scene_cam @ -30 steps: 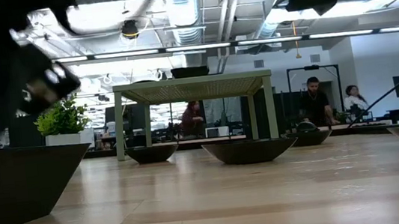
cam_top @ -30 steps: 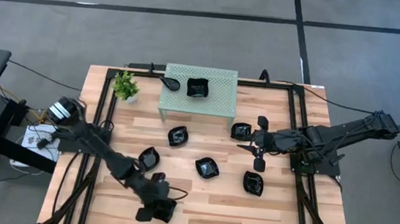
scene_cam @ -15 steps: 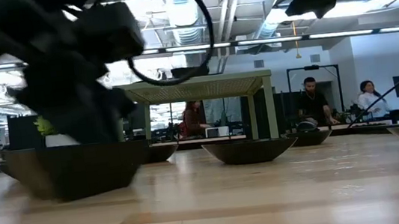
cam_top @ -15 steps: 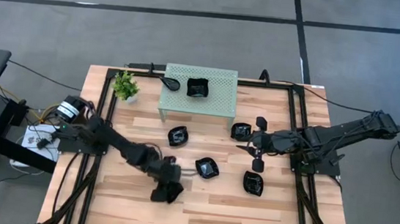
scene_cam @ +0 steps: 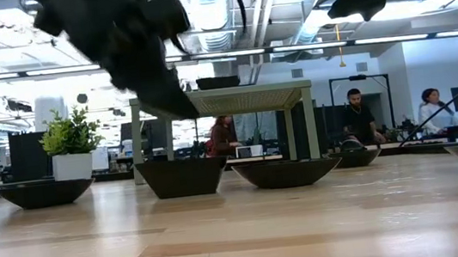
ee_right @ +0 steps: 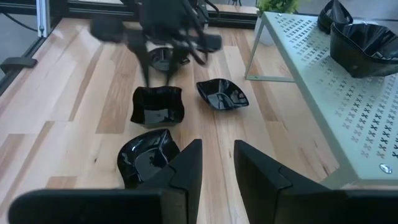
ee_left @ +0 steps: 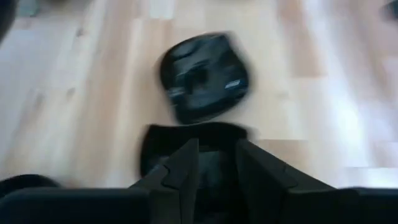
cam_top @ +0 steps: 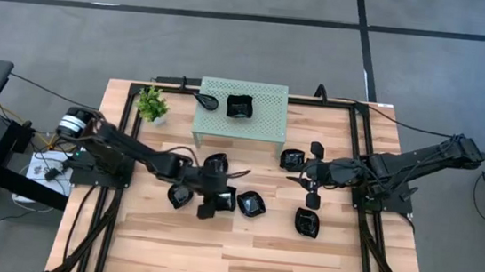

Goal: Pick & Place Mini shaped plates
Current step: Stack the distorted square plate on top of the other distorted square plate on the shelf

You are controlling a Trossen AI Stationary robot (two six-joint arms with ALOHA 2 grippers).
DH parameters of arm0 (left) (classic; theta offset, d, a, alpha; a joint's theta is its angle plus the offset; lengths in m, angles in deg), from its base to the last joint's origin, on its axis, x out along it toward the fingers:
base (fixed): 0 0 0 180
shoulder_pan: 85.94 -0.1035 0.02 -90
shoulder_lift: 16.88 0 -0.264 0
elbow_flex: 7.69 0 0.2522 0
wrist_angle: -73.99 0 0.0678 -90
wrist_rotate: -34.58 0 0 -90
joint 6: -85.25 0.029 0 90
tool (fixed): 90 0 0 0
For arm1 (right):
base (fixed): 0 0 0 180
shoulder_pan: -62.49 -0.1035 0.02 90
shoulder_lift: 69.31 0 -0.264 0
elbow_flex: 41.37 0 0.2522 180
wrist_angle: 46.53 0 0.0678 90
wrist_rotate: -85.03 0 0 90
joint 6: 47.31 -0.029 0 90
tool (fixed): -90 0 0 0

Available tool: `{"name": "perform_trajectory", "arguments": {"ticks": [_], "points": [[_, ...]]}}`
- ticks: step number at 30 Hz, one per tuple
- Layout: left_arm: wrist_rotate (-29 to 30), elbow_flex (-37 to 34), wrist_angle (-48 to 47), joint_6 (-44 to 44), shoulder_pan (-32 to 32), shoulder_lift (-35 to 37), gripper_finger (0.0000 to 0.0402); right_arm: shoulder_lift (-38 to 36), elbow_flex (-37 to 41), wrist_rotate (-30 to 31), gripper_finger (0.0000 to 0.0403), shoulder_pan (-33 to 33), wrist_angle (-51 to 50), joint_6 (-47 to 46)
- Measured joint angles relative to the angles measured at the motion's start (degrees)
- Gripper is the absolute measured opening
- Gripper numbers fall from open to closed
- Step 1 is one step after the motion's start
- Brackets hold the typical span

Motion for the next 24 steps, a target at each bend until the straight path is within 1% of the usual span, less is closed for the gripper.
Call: {"name": "perform_trajectory", "arguments": {"ticks": [3, 5, 8, 10, 12, 17, 20, 24], "points": [[-0.91, 0.02, -0.06, -3.04, 2.30, 2.59, 0.0102, 0.00, 0.00, 0.00, 0.0087, 0.00, -0.08, 0.00], [-0.87, 0.02, -0.09, -5.92, 3.82, 2.94, 0.0099, 0.00, 0.00, 0.01, 0.0087, 0.00, 0.02, 0.00], [0.93, -0.02, -0.07, -9.23, 6.06, 1.45, 0.0097, 0.00, 0.00, 0.01, 0.0087, -0.02, 0.12, -0.06], [2.39, -0.02, -0.09, -9.31, 7.30, -0.41, 0.0097, 0.00, 0.00, 0.00, 0.0087, -0.02, 0.14, -0.08], [2.68, -0.02, -0.07, -8.69, 8.18, -2.42, 0.0099, 0.00, 0.00, 0.00, 0.0087, -0.02, 0.12, -0.13], [5.65, -0.09, -0.07, -7.98, 8.39, -6.07, 0.0123, 0.00, 0.00, 0.00, 0.0087, -0.02, 0.12, -0.13], [7.37, -0.09, 0.28, -6.71, 8.04, -6.19, 0.0142, 0.00, 0.00, 0.00, 0.0087, -0.02, 0.14, -0.11], [7.48, -0.09, 0.40, -6.89, 8.11, -5.99, 0.0157, 0.00, 0.00, 0.00, 0.0087, -0.02, 0.14, -0.11]]}}
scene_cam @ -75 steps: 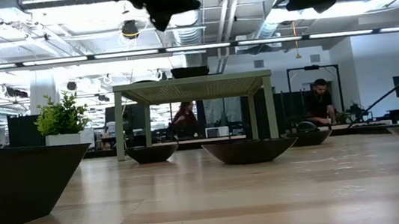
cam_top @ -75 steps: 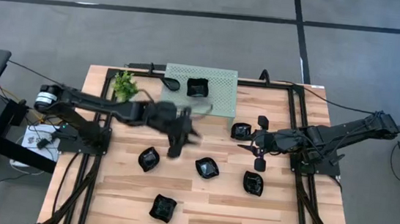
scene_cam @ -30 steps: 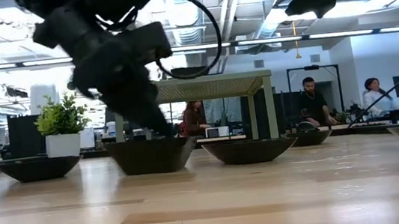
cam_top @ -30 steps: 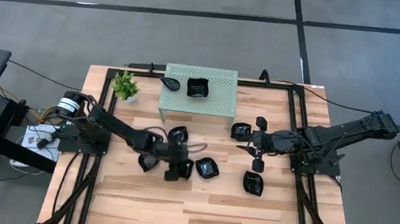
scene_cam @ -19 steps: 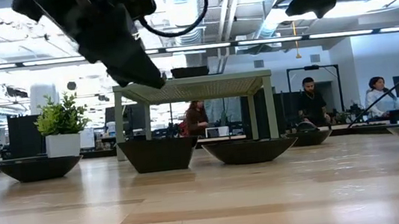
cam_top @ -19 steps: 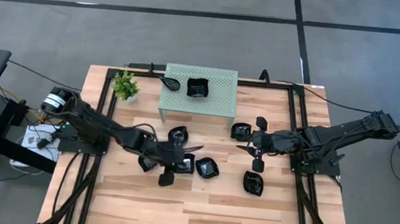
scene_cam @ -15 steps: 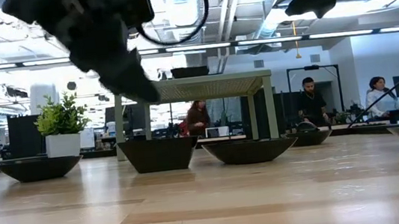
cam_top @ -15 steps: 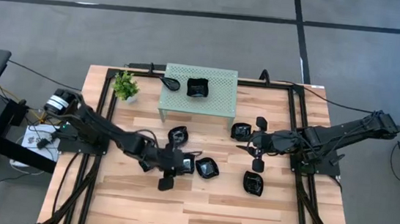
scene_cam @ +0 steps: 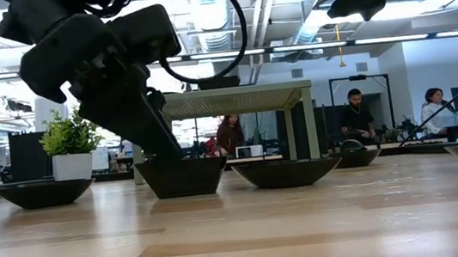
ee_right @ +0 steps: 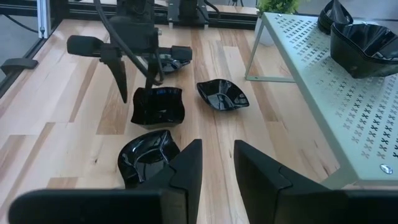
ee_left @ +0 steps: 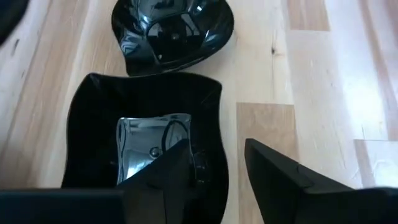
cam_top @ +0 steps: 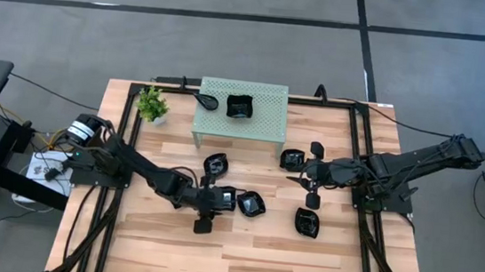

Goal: Pick & Place Mini shaped plates
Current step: Stack the distorted square plate on top of the other distorted square plate on the shelf

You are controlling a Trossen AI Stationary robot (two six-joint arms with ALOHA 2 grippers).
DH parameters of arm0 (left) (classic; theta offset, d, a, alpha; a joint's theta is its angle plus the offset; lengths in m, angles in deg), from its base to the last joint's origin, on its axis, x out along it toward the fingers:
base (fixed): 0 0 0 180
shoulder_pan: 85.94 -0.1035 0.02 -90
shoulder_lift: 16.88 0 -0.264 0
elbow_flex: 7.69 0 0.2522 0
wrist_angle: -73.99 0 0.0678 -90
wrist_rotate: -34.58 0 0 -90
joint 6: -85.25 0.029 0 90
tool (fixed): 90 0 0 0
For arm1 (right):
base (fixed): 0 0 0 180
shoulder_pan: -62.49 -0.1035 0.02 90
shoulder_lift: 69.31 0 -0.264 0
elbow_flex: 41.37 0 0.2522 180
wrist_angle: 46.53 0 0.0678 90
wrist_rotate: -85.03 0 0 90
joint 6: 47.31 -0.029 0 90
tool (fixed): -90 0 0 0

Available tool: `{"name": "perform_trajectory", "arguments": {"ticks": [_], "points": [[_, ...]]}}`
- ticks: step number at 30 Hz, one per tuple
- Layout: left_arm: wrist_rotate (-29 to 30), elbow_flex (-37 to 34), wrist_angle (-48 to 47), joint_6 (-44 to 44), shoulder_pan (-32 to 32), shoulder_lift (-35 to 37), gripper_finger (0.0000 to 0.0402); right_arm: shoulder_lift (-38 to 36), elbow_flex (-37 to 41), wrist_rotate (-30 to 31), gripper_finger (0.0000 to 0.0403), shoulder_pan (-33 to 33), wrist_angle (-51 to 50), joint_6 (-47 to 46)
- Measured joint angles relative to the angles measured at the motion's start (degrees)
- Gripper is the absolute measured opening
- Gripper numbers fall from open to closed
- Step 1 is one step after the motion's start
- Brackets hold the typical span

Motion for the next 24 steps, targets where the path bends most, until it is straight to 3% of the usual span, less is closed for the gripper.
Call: {"name": "perform_trajectory", "arguments": {"ticks": [8, 13, 17, 24], "points": [[0.42, 0.00, 0.41, -1.15, 0.44, -3.60, 0.0146, 0.00, 0.01, 0.00, 0.0087, 0.00, 0.03, 0.00], [3.61, 0.00, 0.79, 0.50, 0.42, -3.84, 0.0091, 0.00, 0.02, 0.00, 0.0087, 0.00, 0.04, 0.00], [5.51, 0.00, 1.16, 2.40, 0.42, -1.92, 0.0017, 0.00, 0.02, 0.00, 0.0087, 0.00, 0.03, 0.00], [7.59, 2.13, 1.22, 12.23, 0.27, 6.87, 0.0007, 0.00, 0.02, 0.00, 0.0087, 0.04, 0.07, 0.04]]}}
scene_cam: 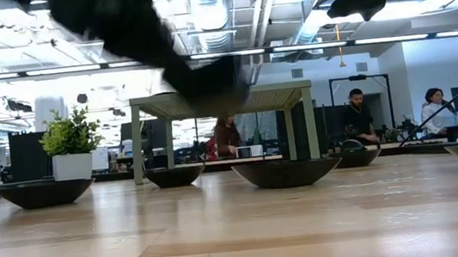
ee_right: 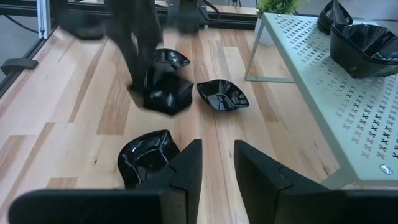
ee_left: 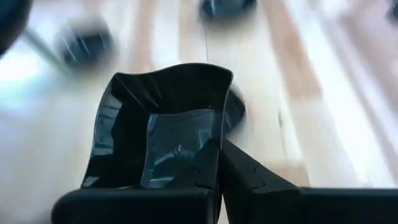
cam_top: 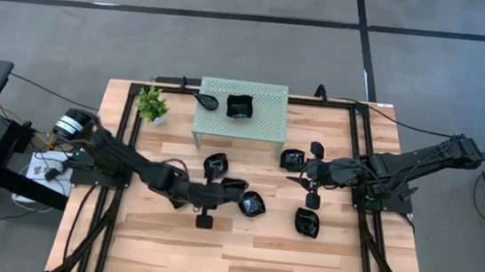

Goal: Pick & Place Mini shaped plates
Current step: Stack the distorted square plate on top of the other distorted square plate on the shelf

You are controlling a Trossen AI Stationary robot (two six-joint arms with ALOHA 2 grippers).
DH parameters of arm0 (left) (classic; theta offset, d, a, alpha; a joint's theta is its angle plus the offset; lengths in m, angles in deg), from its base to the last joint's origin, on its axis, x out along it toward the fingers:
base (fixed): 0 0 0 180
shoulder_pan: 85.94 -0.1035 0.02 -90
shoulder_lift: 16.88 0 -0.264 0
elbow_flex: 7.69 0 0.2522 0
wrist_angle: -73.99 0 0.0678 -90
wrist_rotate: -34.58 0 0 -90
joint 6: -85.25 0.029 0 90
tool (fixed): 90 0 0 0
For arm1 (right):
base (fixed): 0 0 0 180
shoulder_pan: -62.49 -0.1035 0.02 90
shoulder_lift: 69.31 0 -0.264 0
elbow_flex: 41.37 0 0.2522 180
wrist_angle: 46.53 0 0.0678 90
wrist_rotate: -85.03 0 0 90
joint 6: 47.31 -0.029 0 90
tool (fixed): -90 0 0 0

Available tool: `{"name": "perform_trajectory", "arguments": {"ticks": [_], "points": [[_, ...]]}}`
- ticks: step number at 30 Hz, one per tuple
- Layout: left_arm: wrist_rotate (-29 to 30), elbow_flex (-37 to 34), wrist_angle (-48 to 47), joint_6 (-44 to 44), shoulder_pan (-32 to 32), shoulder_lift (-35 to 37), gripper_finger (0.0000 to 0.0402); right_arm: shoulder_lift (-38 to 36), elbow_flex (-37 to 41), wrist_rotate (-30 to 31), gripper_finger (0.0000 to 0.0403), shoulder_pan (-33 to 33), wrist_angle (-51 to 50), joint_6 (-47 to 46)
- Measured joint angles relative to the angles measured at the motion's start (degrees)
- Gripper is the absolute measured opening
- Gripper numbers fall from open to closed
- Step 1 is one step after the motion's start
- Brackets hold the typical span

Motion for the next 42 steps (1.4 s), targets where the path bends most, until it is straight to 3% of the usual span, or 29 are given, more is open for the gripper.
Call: {"name": "perform_trajectory", "arguments": {"ticks": [5, 9, 12, 17, 21, 25, 33, 42], "points": [[6.26, 4.63, 0.07, 17.01, -3.68, 7.89, 0.0007, 0.02, 0.00, 0.00, 0.0087, -0.02, 0.17, -0.01], [5.13, 7.29, 0.32, 28.16, -12.22, 12.66, 0.0007, 0.02, 0.00, 0.00, 0.0087, 0.00, 0.48, -0.02], [-1.43, 7.48, -0.13, 33.85, -21.19, 14.32, 0.0007, 0.02, 0.00, 0.00, 0.0087, -0.01, 0.48, -0.02], [-17.09, 7.33, -2.19, 34.46, -36.68, 13.14, 0.0007, 0.02, 0.00, 0.00, 0.0087, -0.02, 0.46, 0.02], [-24.54, 7.22, -2.21, 34.45, -44.14, 11.96, 0.0007, 0.02, 0.00, 0.00, 0.0087, 0.00, 0.42, 0.07], [-28.19, 7.22, -2.14, 34.44, -46.44, 11.02, 0.0007, 0.03, 0.00, 0.00, 0.0087, 0.22, 0.42, 0.07], [-28.54, 7.22, -1.29, 34.39, -46.12, 9.86, 0.0007, 0.04, 0.00, 0.00, 0.0087, 0.22, 0.44, 0.04], [-23.61, 7.20, -0.64, 30.95, -45.97, 8.50, 0.0042, 0.03, 0.00, 0.00, 0.0087, 0.23, 0.44, 0.04]]}}
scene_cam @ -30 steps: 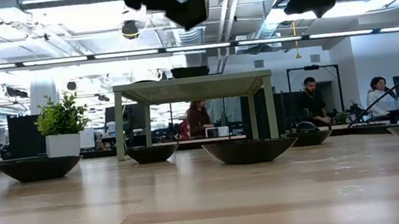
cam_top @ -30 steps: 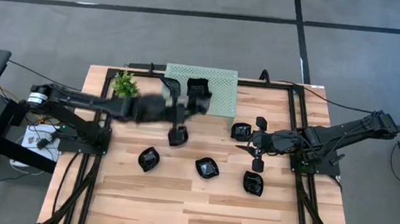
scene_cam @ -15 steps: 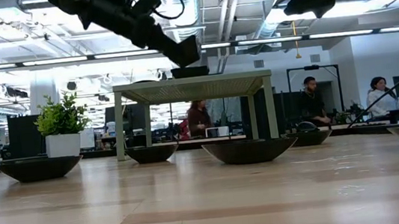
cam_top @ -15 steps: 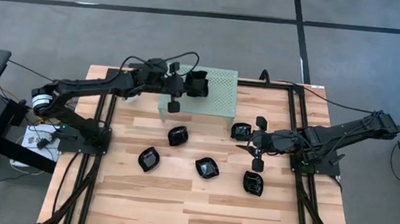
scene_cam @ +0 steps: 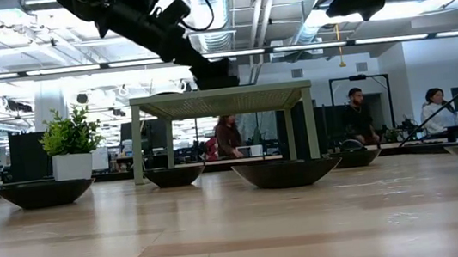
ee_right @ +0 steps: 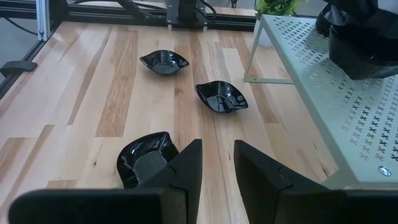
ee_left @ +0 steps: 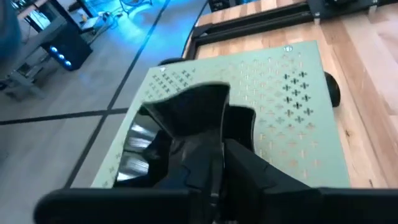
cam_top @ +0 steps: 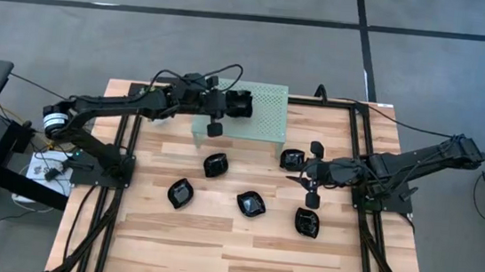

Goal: Pick & Place Mini shaped plates
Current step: Stack the distorted square plate on top of the other distorted square plate on the shelf, then put the leaf-shaped plate on the shelf

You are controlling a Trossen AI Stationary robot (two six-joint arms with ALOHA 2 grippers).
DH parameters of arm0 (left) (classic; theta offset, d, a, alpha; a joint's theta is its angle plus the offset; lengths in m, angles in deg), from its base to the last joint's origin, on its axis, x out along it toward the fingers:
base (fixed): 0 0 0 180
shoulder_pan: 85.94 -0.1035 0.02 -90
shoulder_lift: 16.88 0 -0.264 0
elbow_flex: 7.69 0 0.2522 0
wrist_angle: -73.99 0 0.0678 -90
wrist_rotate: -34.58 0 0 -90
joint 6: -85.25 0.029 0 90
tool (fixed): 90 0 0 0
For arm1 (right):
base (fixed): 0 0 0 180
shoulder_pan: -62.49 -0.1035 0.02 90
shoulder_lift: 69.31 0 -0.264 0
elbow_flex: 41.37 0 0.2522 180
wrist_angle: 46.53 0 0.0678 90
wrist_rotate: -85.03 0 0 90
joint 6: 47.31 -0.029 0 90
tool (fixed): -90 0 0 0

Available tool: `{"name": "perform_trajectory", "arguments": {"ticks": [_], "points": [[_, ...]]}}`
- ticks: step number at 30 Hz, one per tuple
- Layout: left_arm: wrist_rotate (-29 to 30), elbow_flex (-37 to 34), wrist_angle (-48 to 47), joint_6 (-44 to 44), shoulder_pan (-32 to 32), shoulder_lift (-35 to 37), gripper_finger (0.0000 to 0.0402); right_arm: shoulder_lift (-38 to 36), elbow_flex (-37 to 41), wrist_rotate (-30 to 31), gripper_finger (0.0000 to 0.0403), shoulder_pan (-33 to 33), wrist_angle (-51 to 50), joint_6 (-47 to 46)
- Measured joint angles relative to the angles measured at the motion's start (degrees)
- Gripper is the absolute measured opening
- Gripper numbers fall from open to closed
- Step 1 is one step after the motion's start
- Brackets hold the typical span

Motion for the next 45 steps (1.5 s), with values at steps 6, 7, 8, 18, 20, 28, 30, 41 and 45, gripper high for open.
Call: {"name": "perform_trajectory", "arguments": {"ticks": [6, 7, 8, 18, 20, 28, 30, 41, 45], "points": [[0.00, 0.02, 2.74, -0.46, 1.89, 0.03, 0.0083, 0.01, 0.00, 0.00, 0.0087, 0.01, -0.02, -0.02], [0.00, 0.02, 3.29, -1.16, 2.55, 0.04, 0.0088, 0.00, 0.00, 0.00, 0.0087, 0.03, -0.02, -0.02], [0.02, 0.02, 3.81, -1.58, 3.33, 0.04, 0.0093, 0.01, 0.00, 0.00, 0.0087, 0.01, -0.02, -0.01], [-3.72, -0.34, 5.38, -13.24, 19.08, 0.09, 0.0104, 0.00, 0.00, 0.00, 0.0087, -0.01, -0.02, -0.04], [-3.94, -1.32, 5.07, -15.22, 22.73, 0.09, 0.0104, 0.01, 0.00, 0.00, 0.0087, -0.01, -0.02, -0.07], [-3.78, -9.36, 4.88, -21.75, 33.89, 0.14, 0.0104, 0.24, 0.00, 0.01, 0.0087, -0.01, 0.03, -0.42], [-3.77, -11.94, 4.97, -24.13, 35.79, 0.17, 0.0104, 1.01, 0.00, 0.02, 0.0087, -0.01, 0.08, -2.39], [1.20, -18.51, 6.94, -28.71, 40.30, 0.17, 0.0104, 10.23, -0.02, 0.24, 0.0087, 5.87, 2.31, 2.45], [1.48, -18.51, 7.24, -28.71, 40.30, 0.17, 0.0104, 13.58, -0.02, 0.12, 0.0087, 8.31, -2.04, 0.60]]}}
